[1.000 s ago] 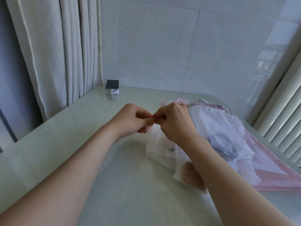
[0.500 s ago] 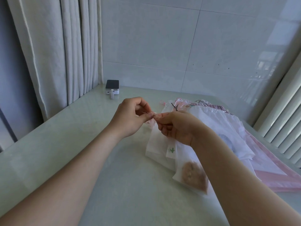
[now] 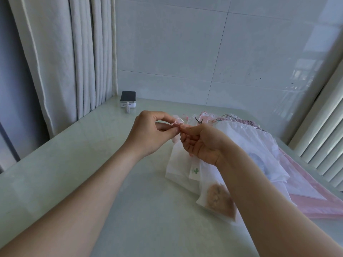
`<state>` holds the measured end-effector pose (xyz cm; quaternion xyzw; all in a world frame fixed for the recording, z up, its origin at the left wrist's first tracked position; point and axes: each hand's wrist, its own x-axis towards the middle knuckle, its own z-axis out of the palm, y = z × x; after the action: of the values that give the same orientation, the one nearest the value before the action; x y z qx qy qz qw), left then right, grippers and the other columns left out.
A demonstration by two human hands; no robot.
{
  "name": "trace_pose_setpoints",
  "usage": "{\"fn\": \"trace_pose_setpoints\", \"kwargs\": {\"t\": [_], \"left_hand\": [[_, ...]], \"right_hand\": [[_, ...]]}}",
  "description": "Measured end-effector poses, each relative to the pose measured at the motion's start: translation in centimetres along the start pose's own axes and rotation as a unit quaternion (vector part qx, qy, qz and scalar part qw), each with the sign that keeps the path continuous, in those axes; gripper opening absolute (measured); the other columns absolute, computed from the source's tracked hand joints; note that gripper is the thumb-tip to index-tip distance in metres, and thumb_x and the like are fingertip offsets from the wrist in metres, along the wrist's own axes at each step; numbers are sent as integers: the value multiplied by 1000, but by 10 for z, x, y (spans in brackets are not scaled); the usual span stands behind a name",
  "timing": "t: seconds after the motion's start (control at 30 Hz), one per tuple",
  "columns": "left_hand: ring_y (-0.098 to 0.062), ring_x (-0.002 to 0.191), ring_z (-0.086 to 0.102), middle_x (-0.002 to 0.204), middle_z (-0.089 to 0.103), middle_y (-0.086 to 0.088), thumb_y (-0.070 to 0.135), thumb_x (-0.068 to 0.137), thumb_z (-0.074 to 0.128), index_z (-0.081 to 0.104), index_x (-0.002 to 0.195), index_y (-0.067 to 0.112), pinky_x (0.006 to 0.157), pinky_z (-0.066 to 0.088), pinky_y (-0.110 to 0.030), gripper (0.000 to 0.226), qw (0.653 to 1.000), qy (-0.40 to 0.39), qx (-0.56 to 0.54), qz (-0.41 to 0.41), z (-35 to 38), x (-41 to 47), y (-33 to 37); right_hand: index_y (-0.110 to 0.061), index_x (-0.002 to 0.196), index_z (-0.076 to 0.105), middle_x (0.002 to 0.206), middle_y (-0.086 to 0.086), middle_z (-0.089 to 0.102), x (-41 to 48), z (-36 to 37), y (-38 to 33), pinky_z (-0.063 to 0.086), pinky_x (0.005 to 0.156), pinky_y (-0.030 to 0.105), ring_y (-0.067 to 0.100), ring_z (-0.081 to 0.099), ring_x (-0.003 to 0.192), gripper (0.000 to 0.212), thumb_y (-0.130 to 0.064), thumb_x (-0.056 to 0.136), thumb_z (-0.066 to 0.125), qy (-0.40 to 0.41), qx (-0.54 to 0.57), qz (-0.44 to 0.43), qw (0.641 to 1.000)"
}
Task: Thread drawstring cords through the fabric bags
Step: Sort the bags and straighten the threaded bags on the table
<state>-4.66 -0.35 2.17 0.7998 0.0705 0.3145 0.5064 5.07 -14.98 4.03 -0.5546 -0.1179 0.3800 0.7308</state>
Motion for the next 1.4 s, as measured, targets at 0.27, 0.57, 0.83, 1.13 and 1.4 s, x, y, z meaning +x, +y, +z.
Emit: {"fn": "trace_pose_setpoints", "kwargs": {"t": [0.27,0.57,0.83,1.13,1.4], "left_hand": [[-6,89,78,92,81,6,20,85,87,83,99,19,91,62,-42,14,997,20,53,49,0,7,-9],[-10,82,60,102,50,8,26,99,54,58,89,17,75,50,-28,14,956,-59,255,135,3,5,-10],[-16,64,52,76,55,-9,33,90,38,47,73,0,72,41,-37,38,994,-17,60,-92,-5,9,-8],[-23,62,59,69,62,-7,67,104,27,56,80,12,67,54,-37,67,977,-82,-23,-194,0,6,0],[-13,46,33,46,32,13,44,108,44,33,62,19,61,34,-34,54,994,29,65,-78,4,9,-11]], "right_hand": [[1,111,75,72,3,66,1,-3,0,50,58,17,8,61,59,18,0,96,66,6,-34,-3,999],[-1,103,80,75,4,72,1,-2,4,51,64,21,10,65,63,14,-5,91,76,30,-165,-76,983],[-11,83,84,80,11,76,5,-5,6,53,77,34,23,63,79,5,-10,87,81,91,-196,-135,967],[-7,87,83,86,17,78,3,0,10,55,77,32,21,67,76,3,-7,87,80,75,-194,-137,969],[-5,95,80,78,12,76,0,1,10,53,68,25,23,67,76,12,-6,84,85,60,-195,-154,967]]}}
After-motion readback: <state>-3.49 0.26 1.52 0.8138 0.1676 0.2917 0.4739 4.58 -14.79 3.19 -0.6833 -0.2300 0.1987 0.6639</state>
